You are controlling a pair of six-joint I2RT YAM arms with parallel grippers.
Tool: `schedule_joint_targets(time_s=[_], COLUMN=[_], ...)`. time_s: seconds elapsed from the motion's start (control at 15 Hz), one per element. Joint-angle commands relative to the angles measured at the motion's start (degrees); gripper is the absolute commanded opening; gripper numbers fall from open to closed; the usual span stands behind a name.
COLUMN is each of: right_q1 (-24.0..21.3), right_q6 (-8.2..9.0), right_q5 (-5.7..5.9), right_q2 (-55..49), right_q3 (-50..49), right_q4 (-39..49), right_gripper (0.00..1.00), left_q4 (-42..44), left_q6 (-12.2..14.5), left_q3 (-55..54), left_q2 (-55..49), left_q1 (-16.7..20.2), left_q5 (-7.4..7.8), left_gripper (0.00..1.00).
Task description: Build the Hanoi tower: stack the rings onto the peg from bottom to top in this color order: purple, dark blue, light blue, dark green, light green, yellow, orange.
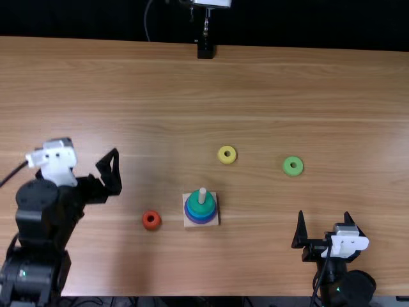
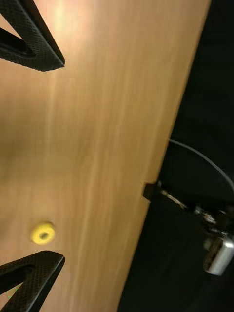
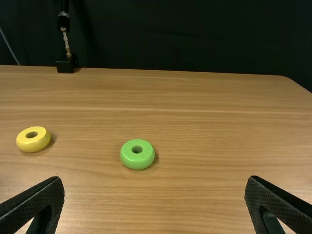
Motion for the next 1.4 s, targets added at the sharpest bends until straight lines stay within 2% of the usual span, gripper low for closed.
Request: schedule_joint_targets(time_s=[0.0, 0.13, 0.27, 0.4, 0.53, 0.6, 0.73, 0.8, 1.07, 1.27, 1.33], right_q1=[-0.4, -0.4, -0.4, -0.4, -0.4, -0.4, -0.4, -0.4, -0.4, -0.4, -0.4], right_q6=[-0.09, -0.09, -0.09, -0.09, -0.09, -0.09, -0.09, -0.09, -0.09, -0.09, -0.09], right_q5=[0.52, 0.52, 0.52, 0.52, 0.52, 0.52, 0.52, 0.52, 0.52, 0.52, 0.52], right_q2=[-0.7, -0.6, -0.6, -0.6, -0.6, -0.6, -0.6, -0.6, -0.6, -0.6, -0.7], right_q3=[-1.7, -1.7, -1.6, -1.7, -1.7, -1.7, -1.7, -1.6, -1.7, -1.7, -1.7], right_q4=[-0.2, -0.2, -0.2, -0.2, -0.3, -0.3, -0.2, -0.2, -0.2, -0.3, -0.2], right_gripper=[1.00, 1.00, 1.00, 1.00, 1.00, 1.00, 1.00, 1.00, 1.00, 1.00, 1.00], left_q4=[0.5, 1.7, 7.2, 11.9, 12.1, 12.1, 11.9, 11.6, 11.4, 11.5, 11.5], left_q6=[1.0, 1.1, 1.2, 1.2, 1.3, 3.1, 9.8, 11.5, 12.1, 14.8, 14.8], left_q3=[-6.5, -17.2, -26.5, -33.5, -37.9, -39.1, -40.5, -40.6, -40.9, -40.9, -40.9], left_q2=[-5.9, -16.2, -24.8, -31.7, -38.3, -39.4, -42.6, -44.3, -46.9, -46.9, -46.9], left_q1=[0.5, 0.5, 0.4, 0.4, 0.6, 1.0, 1.0, 1.0, 1.0, 1.1, 1.1], left_q5=[0.17, -0.25, -0.56, -0.67, -0.67, -0.67, -0.67, -0.77, -0.67, -0.56, -0.56], left_gripper=[1.00, 1.00, 1.00, 1.00, 1.00, 1.00, 1.00, 1.00, 1.00, 1.00, 1.00])
